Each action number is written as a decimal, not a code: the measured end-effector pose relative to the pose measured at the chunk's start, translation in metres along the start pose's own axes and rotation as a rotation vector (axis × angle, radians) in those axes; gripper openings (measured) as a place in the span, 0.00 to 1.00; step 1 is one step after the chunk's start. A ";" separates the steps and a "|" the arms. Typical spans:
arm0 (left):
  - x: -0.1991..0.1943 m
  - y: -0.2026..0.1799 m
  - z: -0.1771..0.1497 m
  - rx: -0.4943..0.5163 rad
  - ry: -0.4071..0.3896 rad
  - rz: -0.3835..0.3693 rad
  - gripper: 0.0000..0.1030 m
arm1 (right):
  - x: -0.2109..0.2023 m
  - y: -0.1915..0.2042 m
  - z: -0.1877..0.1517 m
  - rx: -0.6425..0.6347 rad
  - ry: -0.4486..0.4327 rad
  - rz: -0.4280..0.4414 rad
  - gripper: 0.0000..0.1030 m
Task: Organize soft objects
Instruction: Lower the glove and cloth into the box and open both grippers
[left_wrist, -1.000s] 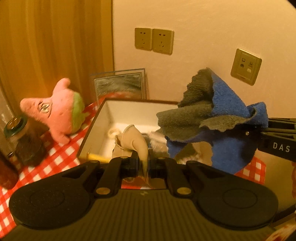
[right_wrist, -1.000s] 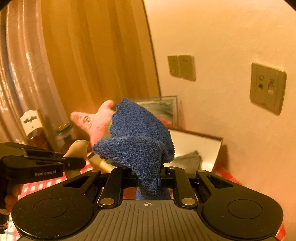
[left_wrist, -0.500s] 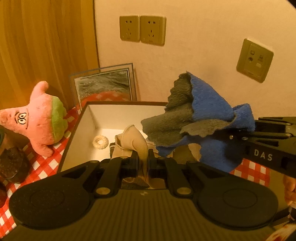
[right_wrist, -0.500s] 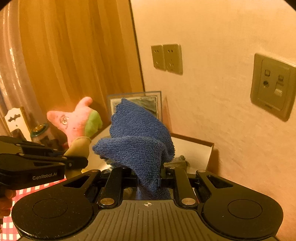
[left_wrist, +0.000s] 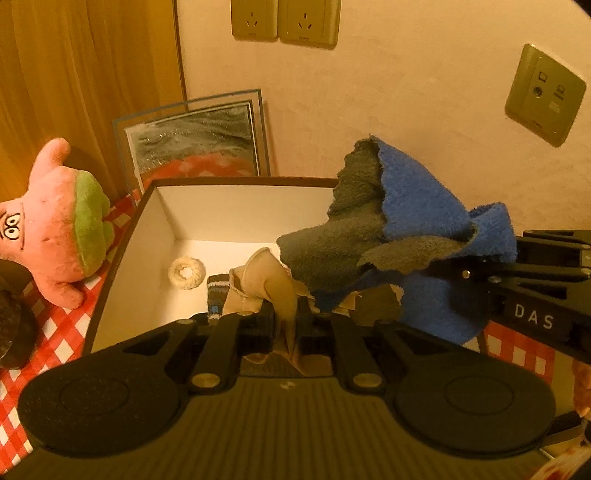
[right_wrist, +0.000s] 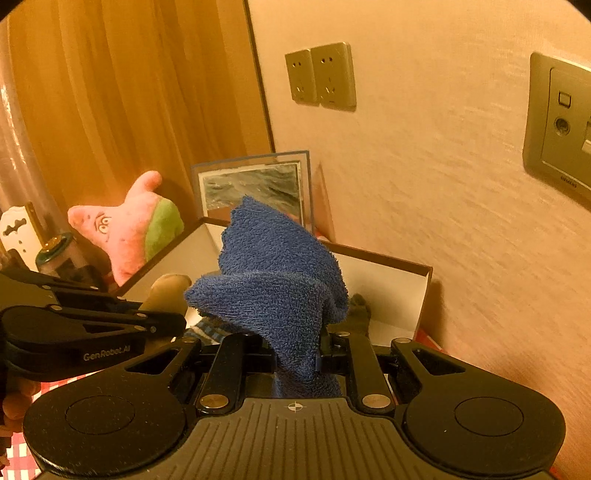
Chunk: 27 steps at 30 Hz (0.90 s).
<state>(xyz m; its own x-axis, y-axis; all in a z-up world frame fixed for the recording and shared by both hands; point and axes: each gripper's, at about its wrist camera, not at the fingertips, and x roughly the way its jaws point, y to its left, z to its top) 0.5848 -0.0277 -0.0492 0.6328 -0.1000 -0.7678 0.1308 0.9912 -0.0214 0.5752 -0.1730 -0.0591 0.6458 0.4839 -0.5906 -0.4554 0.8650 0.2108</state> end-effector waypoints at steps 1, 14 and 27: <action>0.002 0.001 0.001 -0.005 0.000 0.004 0.22 | 0.002 -0.001 0.001 0.003 0.003 -0.001 0.16; 0.010 0.016 0.003 -0.022 0.022 0.028 0.38 | 0.019 -0.009 0.005 0.013 0.028 0.001 0.16; -0.008 0.024 -0.013 -0.040 0.041 0.052 0.50 | 0.021 0.007 -0.011 -0.065 0.011 0.012 0.74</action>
<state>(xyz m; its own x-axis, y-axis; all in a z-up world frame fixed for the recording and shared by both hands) 0.5729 -0.0021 -0.0521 0.6063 -0.0457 -0.7939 0.0677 0.9977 -0.0057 0.5787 -0.1582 -0.0787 0.6335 0.4925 -0.5968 -0.5024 0.8484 0.1668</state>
